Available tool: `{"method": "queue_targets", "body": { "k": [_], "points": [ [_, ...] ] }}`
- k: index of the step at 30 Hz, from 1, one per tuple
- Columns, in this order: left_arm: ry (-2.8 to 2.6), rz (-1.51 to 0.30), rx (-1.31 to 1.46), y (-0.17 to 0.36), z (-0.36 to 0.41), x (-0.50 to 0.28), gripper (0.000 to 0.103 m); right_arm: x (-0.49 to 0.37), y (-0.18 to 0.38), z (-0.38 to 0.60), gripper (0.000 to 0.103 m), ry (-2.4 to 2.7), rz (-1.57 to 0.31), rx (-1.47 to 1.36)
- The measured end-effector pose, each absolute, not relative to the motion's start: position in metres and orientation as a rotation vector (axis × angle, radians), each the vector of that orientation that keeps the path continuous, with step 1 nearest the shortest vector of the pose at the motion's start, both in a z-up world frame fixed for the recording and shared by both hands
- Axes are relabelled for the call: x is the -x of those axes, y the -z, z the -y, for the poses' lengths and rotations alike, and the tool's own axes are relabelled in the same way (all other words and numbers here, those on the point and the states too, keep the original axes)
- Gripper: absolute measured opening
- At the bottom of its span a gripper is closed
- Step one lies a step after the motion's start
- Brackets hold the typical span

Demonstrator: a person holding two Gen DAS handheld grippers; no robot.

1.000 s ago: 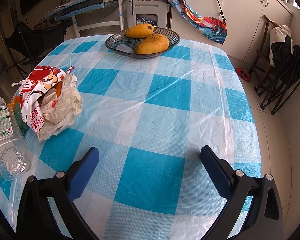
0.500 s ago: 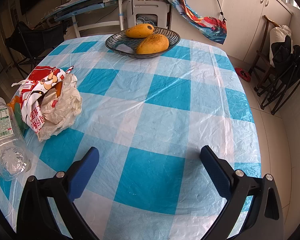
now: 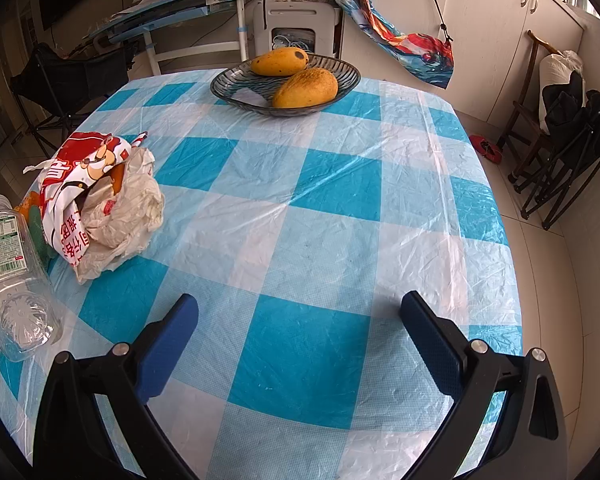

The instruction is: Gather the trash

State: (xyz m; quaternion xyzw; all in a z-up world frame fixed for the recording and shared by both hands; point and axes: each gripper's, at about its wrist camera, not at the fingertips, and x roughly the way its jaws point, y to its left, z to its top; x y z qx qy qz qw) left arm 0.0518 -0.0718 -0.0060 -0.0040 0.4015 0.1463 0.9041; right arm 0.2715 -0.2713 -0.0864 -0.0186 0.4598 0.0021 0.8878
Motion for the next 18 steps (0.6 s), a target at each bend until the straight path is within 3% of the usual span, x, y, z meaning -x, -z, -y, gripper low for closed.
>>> {"method": "queue_targets", "body": {
  "k": [18],
  "points": [
    [-0.213,-0.832,-0.035,-0.001,0.094,-0.065,0.096,-0.271,0.086,0.272,0.097,-0.005,-0.955,0.039]
  ]
}}
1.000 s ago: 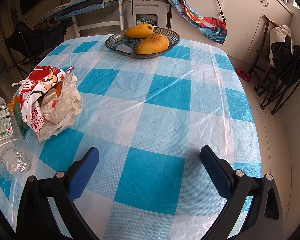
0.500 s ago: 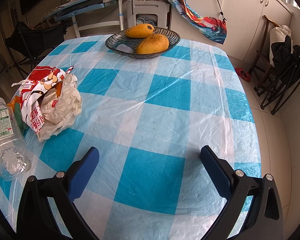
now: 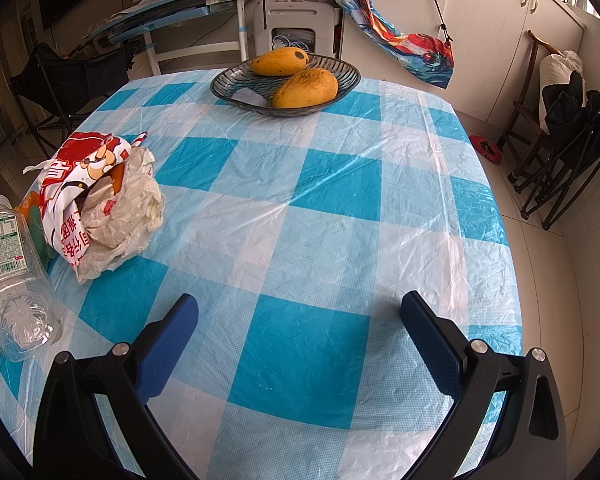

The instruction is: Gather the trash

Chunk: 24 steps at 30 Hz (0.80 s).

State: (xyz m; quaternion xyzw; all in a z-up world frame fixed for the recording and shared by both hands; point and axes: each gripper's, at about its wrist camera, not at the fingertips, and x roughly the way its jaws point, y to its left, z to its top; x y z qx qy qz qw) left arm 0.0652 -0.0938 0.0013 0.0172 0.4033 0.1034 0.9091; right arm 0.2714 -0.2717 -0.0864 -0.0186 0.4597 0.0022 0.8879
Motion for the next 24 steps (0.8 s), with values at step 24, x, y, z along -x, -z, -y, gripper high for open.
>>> {"method": "queue_targets", "body": {
  "k": [24],
  "points": [
    [-0.004,-0.664,0.275,-0.045,-0.019,-0.081,0.096,-0.272,0.086,0.272,0.097,-0.005,-0.955,0.039]
  ]
}}
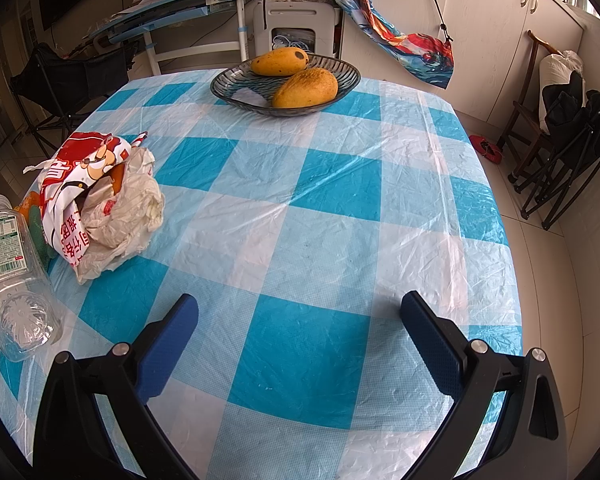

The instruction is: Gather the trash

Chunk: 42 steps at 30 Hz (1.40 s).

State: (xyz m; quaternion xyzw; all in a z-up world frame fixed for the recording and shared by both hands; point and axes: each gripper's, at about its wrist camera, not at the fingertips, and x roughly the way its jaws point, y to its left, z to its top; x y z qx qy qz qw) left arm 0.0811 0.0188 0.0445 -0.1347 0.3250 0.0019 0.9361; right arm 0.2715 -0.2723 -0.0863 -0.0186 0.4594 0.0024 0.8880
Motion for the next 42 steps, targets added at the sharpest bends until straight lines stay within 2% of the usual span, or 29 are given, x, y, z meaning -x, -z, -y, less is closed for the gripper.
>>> {"method": "queue_targets", "body": {
  "k": [9,18,28,42],
  "points": [
    [0.082,-0.707,0.139,-0.030,-0.029,-0.116,0.096,-0.272,0.086,0.272,0.097,-0.005,-0.955,0.039],
    [0.094,-0.746,0.193,-0.019,-0.056,-0.141,0.096,-0.272,0.086,0.272,0.097,-0.005,-0.955,0.039],
    [0.044,-0.775,0.052,0.012,-0.049,-0.156,0.096,-0.271,0.087,0.271,0.097,-0.005,-0.954,0.039],
    [0.032,-0.818,0.041,0.028,-0.049,-0.164,0.096,-0.273,0.086,0.272,0.097,-0.005,-0.955,0.040]
  ]
}}
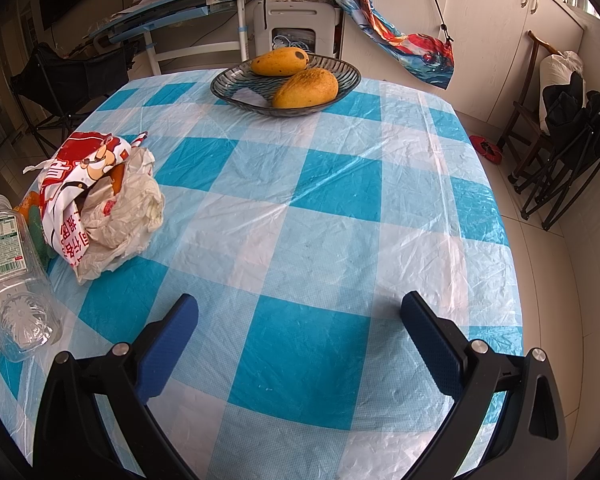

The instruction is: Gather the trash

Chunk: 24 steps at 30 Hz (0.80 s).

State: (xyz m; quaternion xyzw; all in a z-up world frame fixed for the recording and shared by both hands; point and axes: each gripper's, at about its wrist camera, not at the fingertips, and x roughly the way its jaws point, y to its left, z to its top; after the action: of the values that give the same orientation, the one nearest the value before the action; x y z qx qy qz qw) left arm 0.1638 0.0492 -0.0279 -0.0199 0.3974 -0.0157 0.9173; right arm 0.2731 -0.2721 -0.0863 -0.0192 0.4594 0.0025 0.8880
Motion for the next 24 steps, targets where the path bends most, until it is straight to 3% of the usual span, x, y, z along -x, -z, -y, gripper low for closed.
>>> {"method": "queue_targets", "body": {
  "k": [14,24],
  "points": [
    [0.105,-0.886,-0.074,0.055,-0.016,-0.146,0.096,-0.274,0.086,0.272,0.097,0.012,-0.955,0.025],
    [0.122,-0.888,-0.010,0.059,-0.023,-0.144,0.093,-0.226,0.084,0.265,0.097,-0.055,-0.959,0.039]
  ]
}}
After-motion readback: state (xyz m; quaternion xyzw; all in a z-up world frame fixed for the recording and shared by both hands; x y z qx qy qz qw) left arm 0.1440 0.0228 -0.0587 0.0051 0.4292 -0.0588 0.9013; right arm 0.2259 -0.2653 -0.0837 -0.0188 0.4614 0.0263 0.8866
